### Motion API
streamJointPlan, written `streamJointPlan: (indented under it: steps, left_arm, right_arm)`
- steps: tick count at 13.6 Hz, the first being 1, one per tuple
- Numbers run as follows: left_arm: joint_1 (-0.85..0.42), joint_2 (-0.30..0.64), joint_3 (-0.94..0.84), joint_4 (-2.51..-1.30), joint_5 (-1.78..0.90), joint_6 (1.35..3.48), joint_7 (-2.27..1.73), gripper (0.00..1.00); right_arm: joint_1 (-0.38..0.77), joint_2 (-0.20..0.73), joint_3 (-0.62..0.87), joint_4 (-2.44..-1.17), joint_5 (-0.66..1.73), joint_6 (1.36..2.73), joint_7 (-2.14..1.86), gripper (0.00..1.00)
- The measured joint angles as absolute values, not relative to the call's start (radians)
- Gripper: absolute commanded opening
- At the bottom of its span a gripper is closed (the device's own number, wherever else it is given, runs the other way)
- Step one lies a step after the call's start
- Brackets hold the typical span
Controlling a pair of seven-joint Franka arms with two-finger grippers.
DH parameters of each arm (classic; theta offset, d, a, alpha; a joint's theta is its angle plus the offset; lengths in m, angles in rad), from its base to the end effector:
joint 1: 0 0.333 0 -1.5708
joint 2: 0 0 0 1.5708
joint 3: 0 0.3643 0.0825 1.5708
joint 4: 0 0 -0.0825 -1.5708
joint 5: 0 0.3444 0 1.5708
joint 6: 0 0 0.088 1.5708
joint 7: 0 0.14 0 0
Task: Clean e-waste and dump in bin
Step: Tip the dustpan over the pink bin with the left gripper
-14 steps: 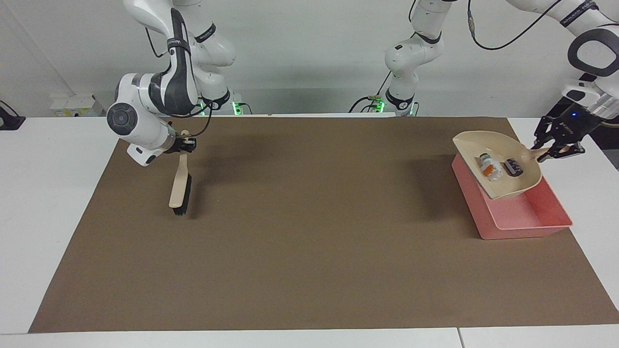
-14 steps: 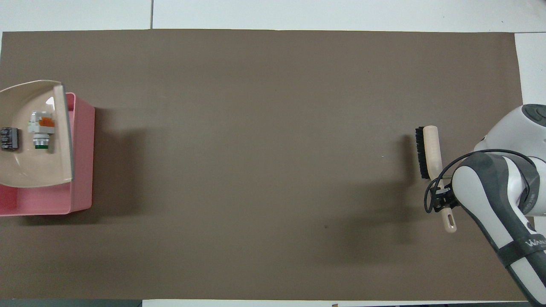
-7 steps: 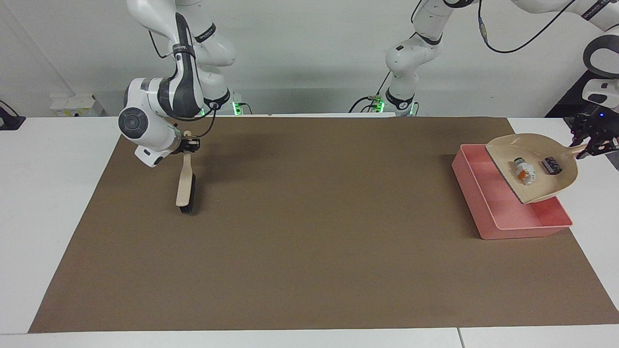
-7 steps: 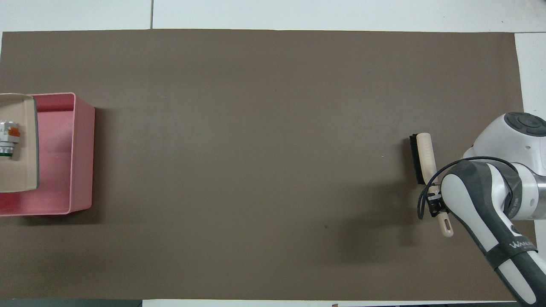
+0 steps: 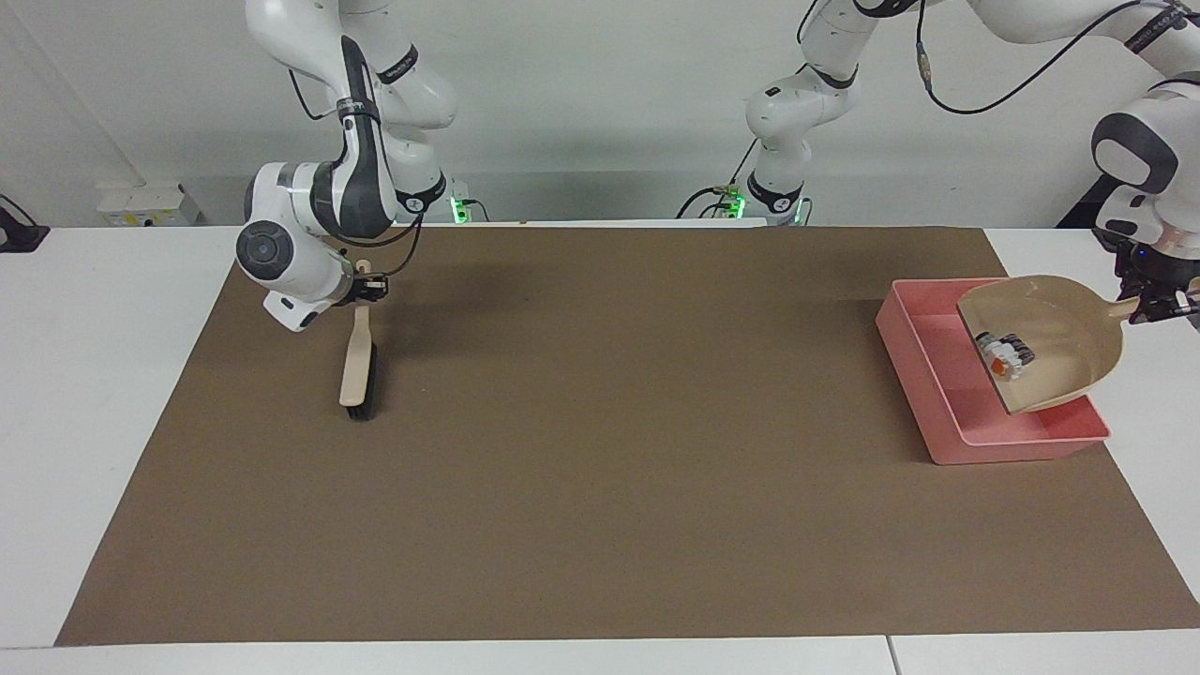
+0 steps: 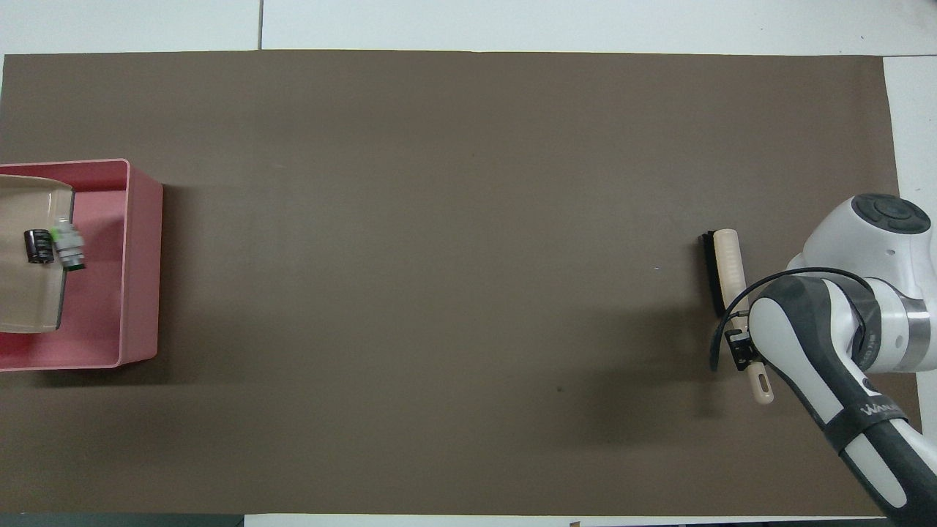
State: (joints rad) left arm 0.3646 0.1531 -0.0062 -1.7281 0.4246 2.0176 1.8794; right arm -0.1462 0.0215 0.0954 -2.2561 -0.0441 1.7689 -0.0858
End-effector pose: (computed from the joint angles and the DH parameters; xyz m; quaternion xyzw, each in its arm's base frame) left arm 0.5480 0.2443 0.5345 -0.6530 0.7287 0.1466 0.1453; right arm 0.4137 -0.0264 0.3695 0.9673 0.0268 -0.2522 0.0016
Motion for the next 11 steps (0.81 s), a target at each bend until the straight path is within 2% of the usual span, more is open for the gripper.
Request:
streamJointPlan:
  steps: [2,5,8,11]
  left_arm:
    - [0.344,0.146,-0.007,-1.726,0.485,2.012,1.843,0.00]
    - [0.315,0.101,-0.009,-1.707,0.510,1.960,1.823,0.00]
    - [0.286,0.012,-0.017,-1.703,0.506,1.859,1.822,0.00]
    - [0.207,-0.028,-0.027,-1.731,0.376,1.781,1.801,0.00]
  right_arm:
    - [-0.146,0.024,0.095,-2.256,-0.044,1.772,-0.085,0.36]
    - [-0.146,0.024,0.095,-2.256,-0.045,1.772,-0.085,0.64]
    - [-0.147,0.024,0.095,-2.252,-0.045,1.772,-0.085,0.99]
    - [-0.146,0.021,0.097,-2.230,-0.045,1.772,-0.085,0.99]
